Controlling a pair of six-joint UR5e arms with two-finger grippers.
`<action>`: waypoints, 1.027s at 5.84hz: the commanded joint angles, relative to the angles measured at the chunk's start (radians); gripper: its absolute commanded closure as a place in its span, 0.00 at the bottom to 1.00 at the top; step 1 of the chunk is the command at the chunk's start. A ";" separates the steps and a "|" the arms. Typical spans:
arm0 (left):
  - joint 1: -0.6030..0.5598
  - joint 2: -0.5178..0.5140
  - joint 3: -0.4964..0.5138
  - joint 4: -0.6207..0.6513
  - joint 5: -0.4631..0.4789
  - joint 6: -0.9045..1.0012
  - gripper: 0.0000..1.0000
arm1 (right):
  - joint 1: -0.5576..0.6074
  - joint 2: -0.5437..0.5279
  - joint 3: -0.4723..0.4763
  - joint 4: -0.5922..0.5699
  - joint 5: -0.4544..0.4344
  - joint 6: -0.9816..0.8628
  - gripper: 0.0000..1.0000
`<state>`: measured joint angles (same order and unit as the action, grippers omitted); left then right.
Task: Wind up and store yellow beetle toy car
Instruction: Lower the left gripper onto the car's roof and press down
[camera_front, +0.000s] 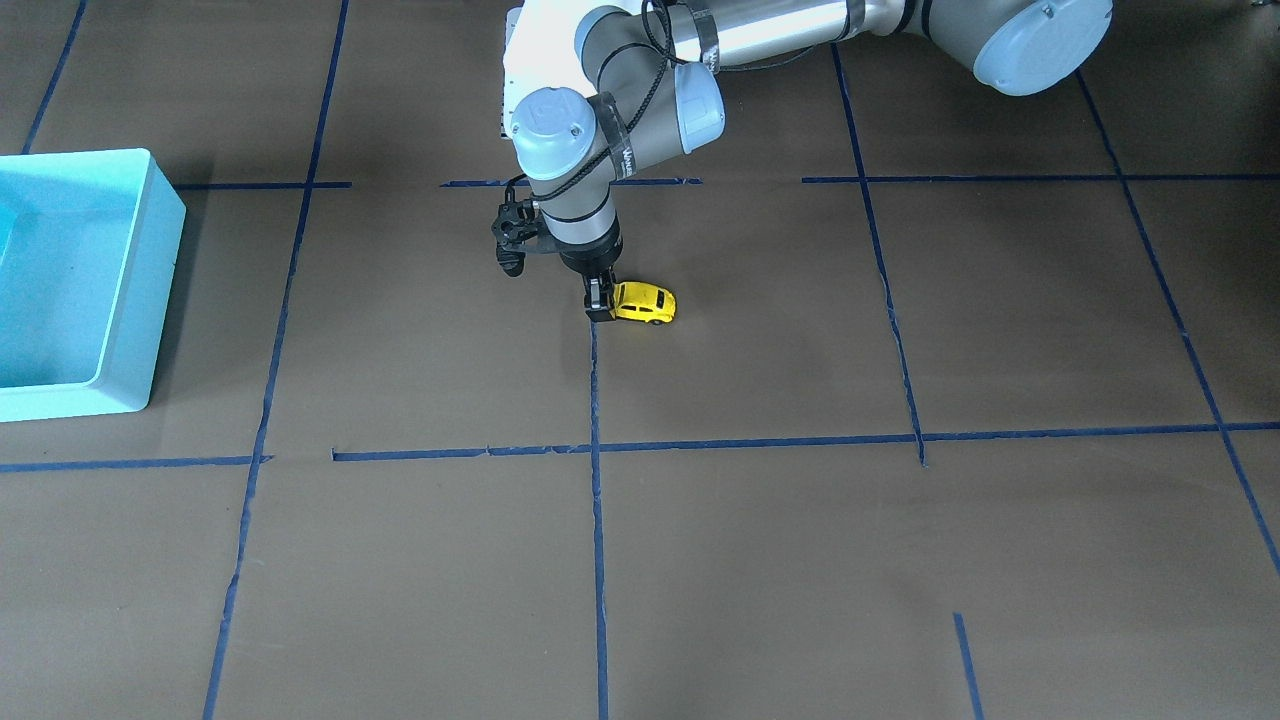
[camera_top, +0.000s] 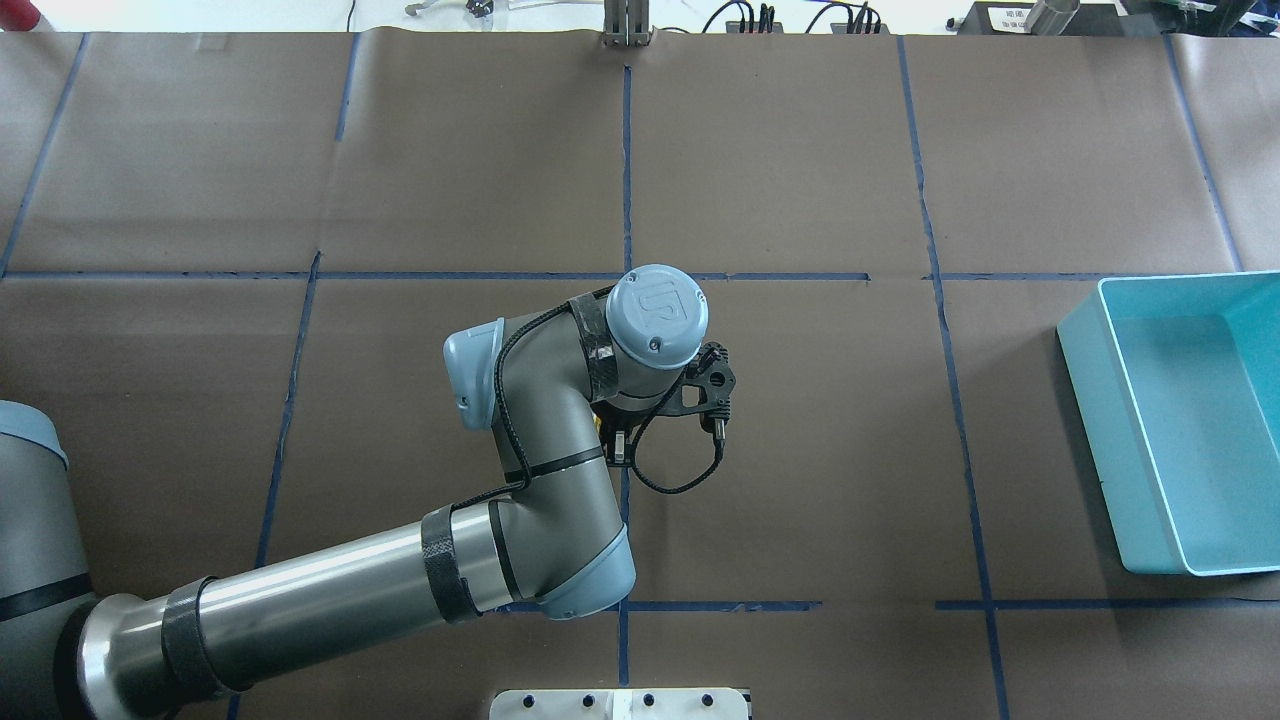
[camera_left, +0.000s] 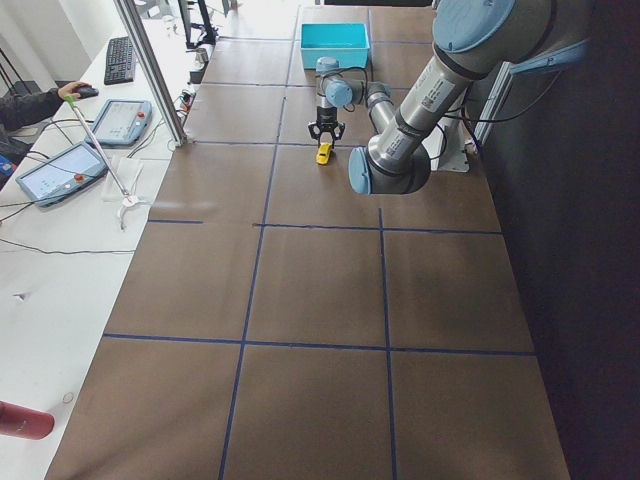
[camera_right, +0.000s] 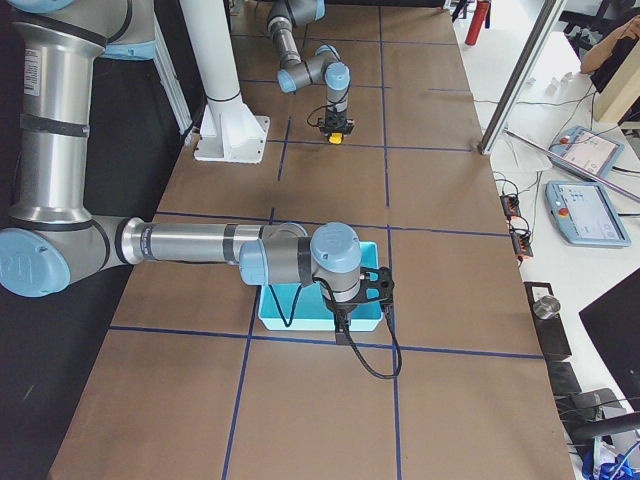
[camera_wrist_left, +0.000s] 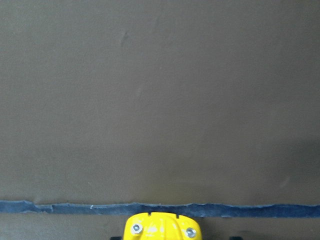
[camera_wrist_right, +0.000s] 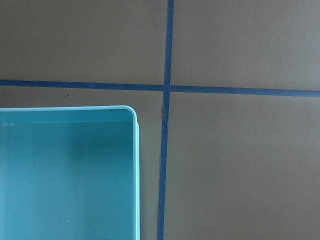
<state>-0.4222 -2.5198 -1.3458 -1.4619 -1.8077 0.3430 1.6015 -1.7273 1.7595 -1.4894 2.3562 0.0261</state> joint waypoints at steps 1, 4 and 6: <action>-0.018 -0.002 -0.013 -0.003 -0.007 0.007 0.99 | 0.000 0.000 0.000 0.000 0.000 0.000 0.00; -0.082 -0.008 -0.059 -0.053 -0.058 0.002 1.00 | 0.000 0.002 0.002 0.001 0.000 -0.002 0.00; -0.098 -0.008 -0.041 -0.182 -0.085 -0.082 1.00 | -0.002 0.012 0.008 0.003 -0.002 -0.002 0.00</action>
<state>-0.5116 -2.5279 -1.3959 -1.5911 -1.8865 0.3123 1.6011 -1.7202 1.7644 -1.4868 2.3558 0.0246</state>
